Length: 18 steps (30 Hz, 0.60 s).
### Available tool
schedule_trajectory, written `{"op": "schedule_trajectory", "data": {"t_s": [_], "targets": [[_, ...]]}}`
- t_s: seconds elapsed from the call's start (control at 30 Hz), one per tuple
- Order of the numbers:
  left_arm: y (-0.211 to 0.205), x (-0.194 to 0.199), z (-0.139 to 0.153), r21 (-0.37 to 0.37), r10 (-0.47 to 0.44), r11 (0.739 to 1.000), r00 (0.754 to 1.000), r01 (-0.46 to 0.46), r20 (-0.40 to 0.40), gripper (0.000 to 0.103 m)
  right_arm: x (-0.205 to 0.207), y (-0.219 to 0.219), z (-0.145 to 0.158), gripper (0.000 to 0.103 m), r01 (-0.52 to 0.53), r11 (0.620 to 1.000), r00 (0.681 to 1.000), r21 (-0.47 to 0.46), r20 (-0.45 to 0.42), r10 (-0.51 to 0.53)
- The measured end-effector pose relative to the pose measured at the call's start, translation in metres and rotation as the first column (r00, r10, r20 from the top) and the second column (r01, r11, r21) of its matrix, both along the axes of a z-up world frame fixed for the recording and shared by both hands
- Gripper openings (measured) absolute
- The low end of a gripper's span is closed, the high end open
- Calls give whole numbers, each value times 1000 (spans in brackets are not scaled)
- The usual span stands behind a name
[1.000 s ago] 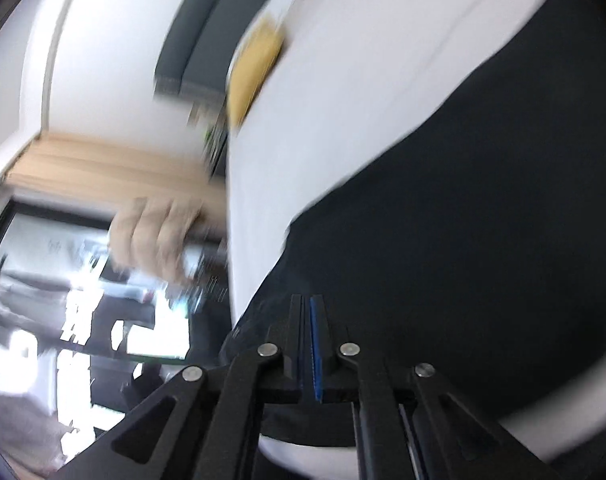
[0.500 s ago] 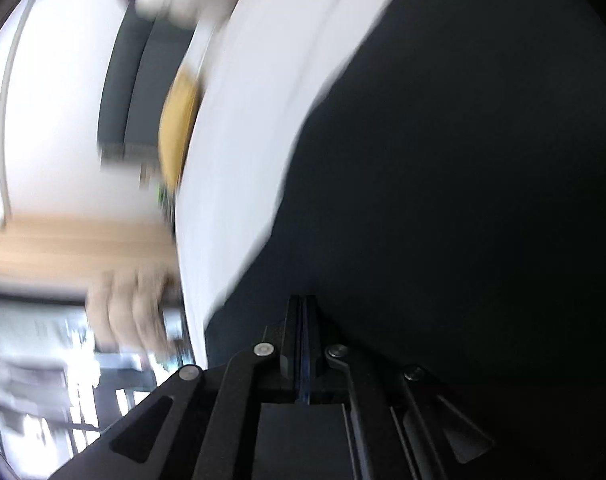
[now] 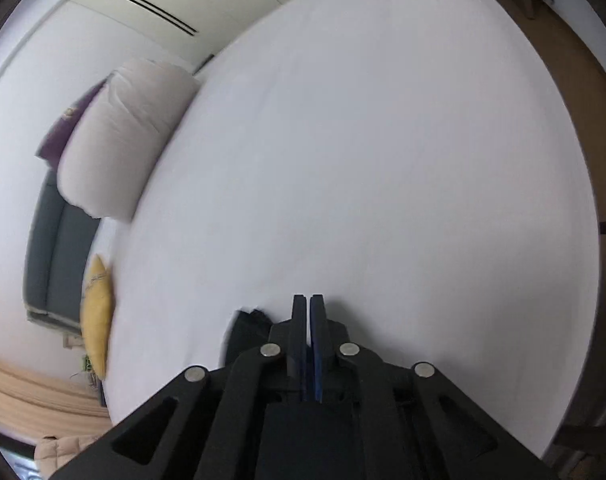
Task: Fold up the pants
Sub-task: 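Lay the leg hems over the seat with the right gripper beside the left gripper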
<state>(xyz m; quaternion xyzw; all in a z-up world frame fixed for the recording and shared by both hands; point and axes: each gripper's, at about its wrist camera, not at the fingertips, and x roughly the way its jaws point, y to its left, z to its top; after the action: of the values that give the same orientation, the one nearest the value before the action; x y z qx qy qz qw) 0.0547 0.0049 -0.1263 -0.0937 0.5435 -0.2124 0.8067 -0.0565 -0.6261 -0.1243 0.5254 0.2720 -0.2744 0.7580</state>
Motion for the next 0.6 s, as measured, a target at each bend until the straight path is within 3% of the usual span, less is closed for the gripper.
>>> {"op": "schedule_trajectory", "data": {"t_s": [0.07,0.13,0.2,0.27,0.33,0.43,0.6], "targets": [[-4,-3,11,-29,-10,1000,1000,11,6,7,0,36,7,5,-131,991,986,41,104,126],[-20,0,17,-82,-39,996,999,40,5,7,5,91,11,5,-307,950,937,50,191,293],[-49,5,19,-125,-92,988,996,91,3,7,14,161,6,5,-473,876,858,97,275,433],[-87,9,15,-166,-167,973,986,163,-12,7,27,228,-10,5,-598,789,786,141,294,543],[-113,12,4,-171,-214,964,976,205,-38,7,41,271,-31,5,-660,724,745,199,302,595],[-121,15,-22,-151,-204,971,973,188,-103,4,51,298,-57,0,-667,711,745,224,217,631],[-64,14,-29,-185,-111,979,988,89,-109,1,43,244,-60,0,-574,799,816,179,210,539]]}}
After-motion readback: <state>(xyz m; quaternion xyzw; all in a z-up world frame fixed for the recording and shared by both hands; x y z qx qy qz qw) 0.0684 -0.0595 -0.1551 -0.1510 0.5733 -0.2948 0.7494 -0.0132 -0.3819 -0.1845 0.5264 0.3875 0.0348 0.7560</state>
